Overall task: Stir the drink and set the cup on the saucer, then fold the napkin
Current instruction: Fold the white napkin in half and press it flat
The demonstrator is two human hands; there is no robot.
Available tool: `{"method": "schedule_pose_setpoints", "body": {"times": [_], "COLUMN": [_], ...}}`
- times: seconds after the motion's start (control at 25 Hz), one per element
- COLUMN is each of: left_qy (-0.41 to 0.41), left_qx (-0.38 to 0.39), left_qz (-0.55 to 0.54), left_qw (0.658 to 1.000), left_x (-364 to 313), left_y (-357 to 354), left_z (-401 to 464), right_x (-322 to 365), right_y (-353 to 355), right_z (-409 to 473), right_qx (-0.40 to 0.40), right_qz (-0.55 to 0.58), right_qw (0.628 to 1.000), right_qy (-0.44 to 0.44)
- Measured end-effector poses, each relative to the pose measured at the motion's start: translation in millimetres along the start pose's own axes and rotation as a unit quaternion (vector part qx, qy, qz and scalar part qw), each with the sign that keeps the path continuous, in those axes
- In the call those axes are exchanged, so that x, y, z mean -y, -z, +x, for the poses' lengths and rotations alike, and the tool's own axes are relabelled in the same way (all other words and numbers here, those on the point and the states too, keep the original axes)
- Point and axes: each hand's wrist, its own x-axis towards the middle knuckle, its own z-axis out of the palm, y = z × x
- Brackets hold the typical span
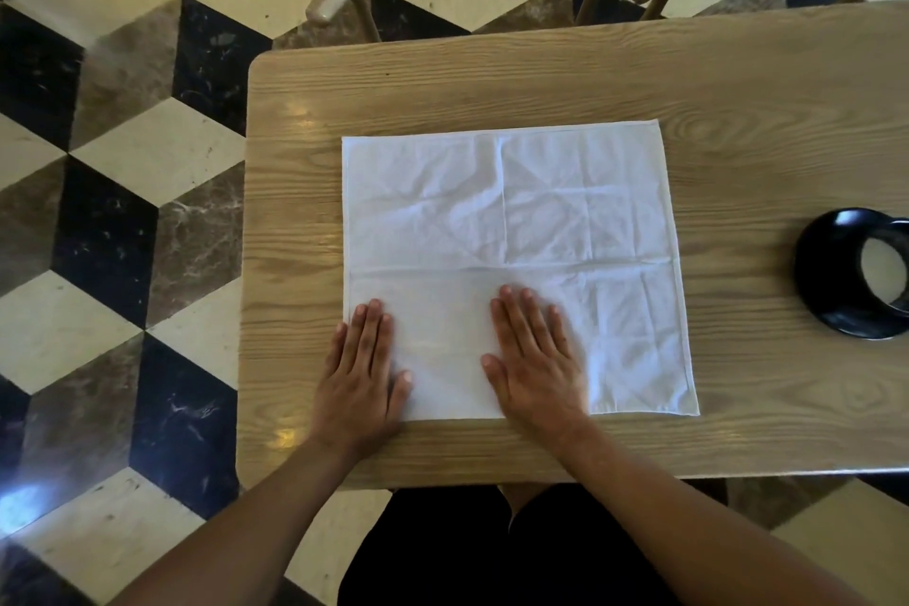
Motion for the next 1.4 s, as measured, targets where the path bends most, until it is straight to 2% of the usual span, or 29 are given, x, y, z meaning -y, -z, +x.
{"method": "schedule_pose_setpoints", "body": {"times": [0.24,0.4,0.56,0.64,0.76,0.88,1.04,1.4], "left_qy": [-0.004,-0.002,0.004,0.006,0.001,0.008,0.006,0.008], "left_qx": [-0.007,-0.003,0.012,0.02,0.022,0.024,0.019,0.014], "left_qz": [0.001,-0.003,-0.005,-0.003,-0.001,0.003,0.003,-0.01], "left_qw": [1.0,1.0,1.0,1.0,1.0,1.0,1.0,1.0], "left_x": [1.2,1.2,-0.3,0.1,-0.4,-1.1,0.3,1.2], "left_y": [-3.0,-1.4,-0.2,0.3,0.6,0.7,-0.6,-1.6], "left_z": [0.7,0.3,1.0,0.6,-0.6,1.1,0.7,-0.8], "right_x": [-99.9,-119.2,-72.9,-19.7,64.3,91.6,62.6,-79.3], "right_y": [24.5,31.9,33.8,29.0,9.4,-12.6,-18.1,18.9], "right_z": [-35.5,-42.5,-25.0,-5.5,19.5,31.2,17.5,-35.6], "right_qx": [-0.003,0.008,-0.002,-0.025,0.001,0.013,0.007,0.013], "right_qz": [-0.022,-0.015,0.049,0.083,0.086,0.066,0.03,-0.032], "right_qw": [0.997,0.995,0.992,0.994,0.996,0.997,0.999,0.999], "right_qy": [-0.074,-0.099,-0.115,-0.071,0.017,0.027,0.044,-0.04]}}
